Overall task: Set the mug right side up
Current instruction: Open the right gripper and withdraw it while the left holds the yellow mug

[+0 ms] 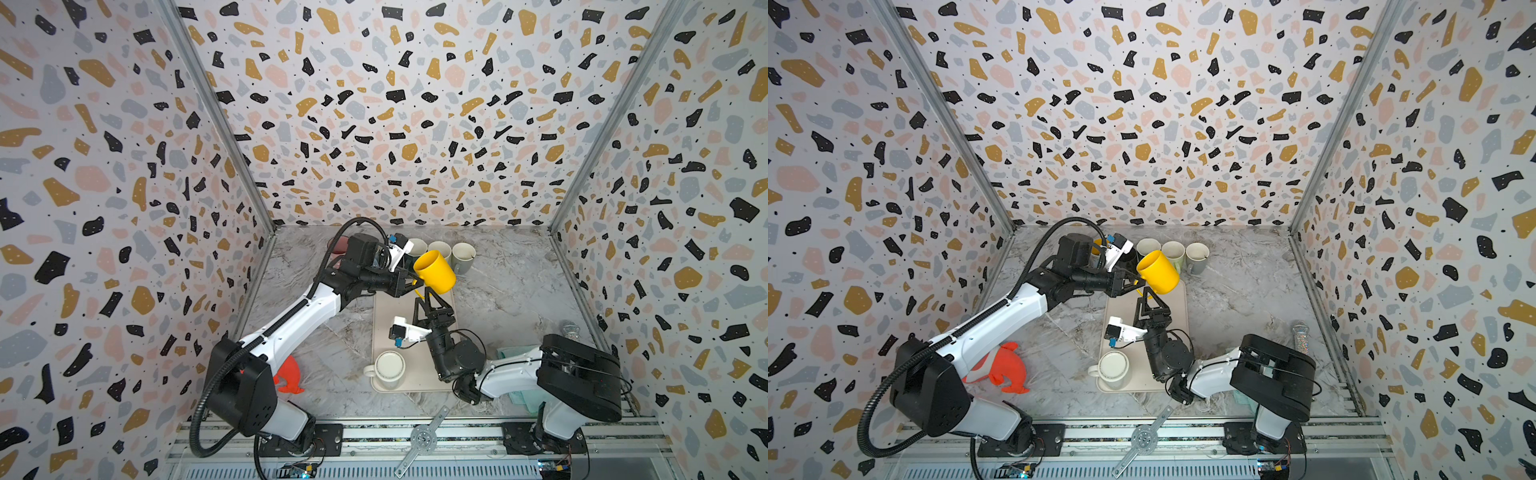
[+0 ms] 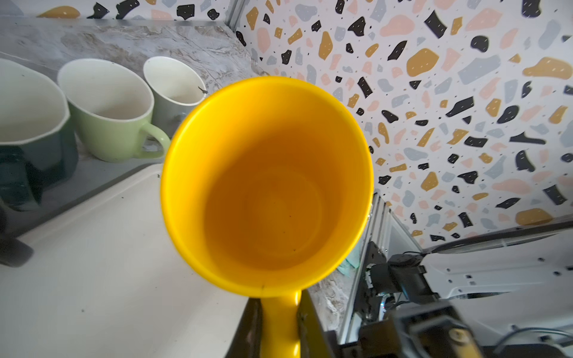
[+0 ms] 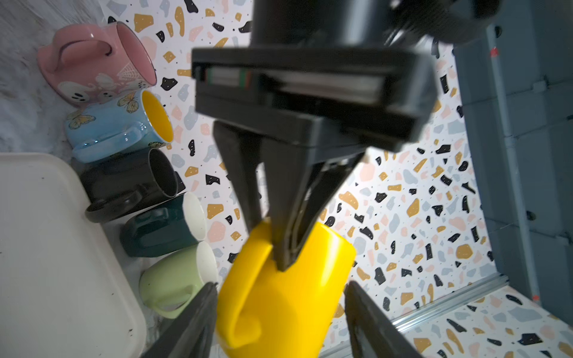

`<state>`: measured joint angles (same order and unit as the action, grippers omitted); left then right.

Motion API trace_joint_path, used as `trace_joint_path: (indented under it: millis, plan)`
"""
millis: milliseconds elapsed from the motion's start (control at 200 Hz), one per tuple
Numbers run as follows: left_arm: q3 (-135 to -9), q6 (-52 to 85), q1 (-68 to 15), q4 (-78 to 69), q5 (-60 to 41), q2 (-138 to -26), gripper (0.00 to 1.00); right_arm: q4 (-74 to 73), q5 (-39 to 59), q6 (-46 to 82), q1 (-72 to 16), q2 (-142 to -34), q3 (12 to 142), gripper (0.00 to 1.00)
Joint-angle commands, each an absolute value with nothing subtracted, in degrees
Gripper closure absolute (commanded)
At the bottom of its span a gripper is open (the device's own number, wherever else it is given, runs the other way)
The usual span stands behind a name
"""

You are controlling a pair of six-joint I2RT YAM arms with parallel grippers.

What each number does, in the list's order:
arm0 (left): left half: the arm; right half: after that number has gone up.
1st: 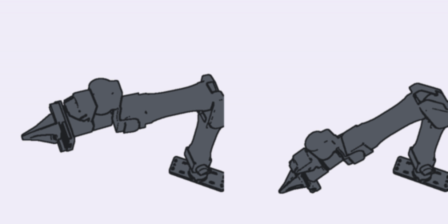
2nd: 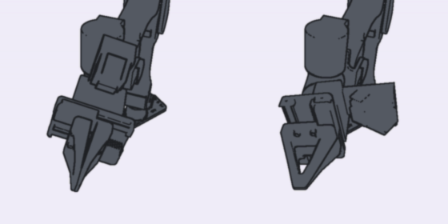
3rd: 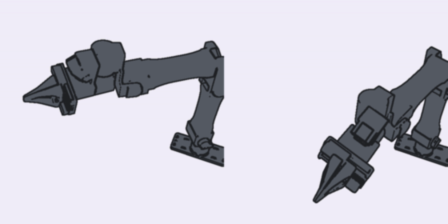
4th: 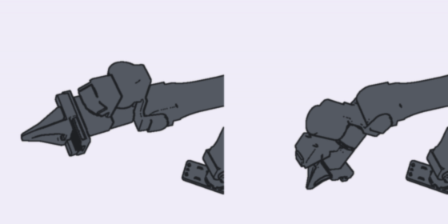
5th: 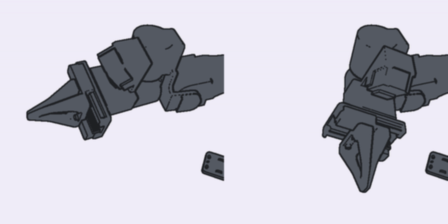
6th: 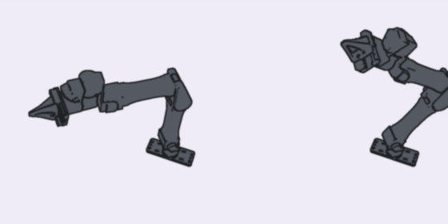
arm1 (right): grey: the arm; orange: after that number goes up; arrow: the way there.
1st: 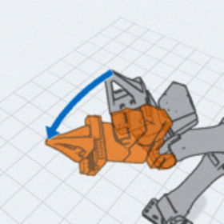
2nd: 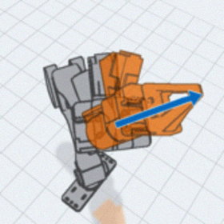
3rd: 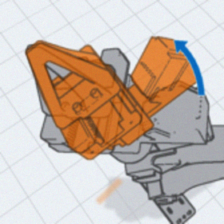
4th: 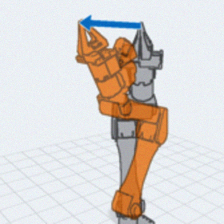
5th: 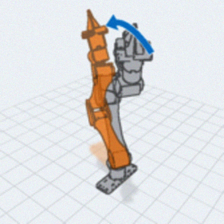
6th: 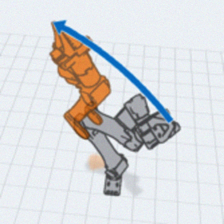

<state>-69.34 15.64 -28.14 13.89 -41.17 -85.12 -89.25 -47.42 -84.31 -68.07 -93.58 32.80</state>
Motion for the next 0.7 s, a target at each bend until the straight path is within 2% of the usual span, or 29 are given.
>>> trace_joint_path:
  millis: [0, 315, 481, 596, 696]
  plan:
    - [-69.7, 14.73, -27.51, 11.16, -40.43, -85.5, 1.0, -107.49, -50.08, -84.19, -68.51, -89.51, 33.88, 0.32]
    - [-70.89, 14.35, -27.16, 11.33, -39.42, -87.19, 1.0, -107.49, -52.89, -83.96, -69.25, -85.66, 31.79, 0.28]
    - [-71.48, 13.06, -26.9, 13.58, -34.17, -86.45, 1.0, -105.39, -56.21, -79.86, -69.52, -81.82, 30.94, 0.24]
    - [-71.15, 12.91, -26.7, 14.41, -27.93, -84.53, 1.0, -91.19, -58.2, -67.16, -69.47, -75.43, 30.93, 0.24]
    - [-69.99, 13.57, -26.7, 14.89, -19.42, -82.01, 1.0, -66.71, -56.62, -47.83, -68.93, -67.33, 32.56, 0.24]
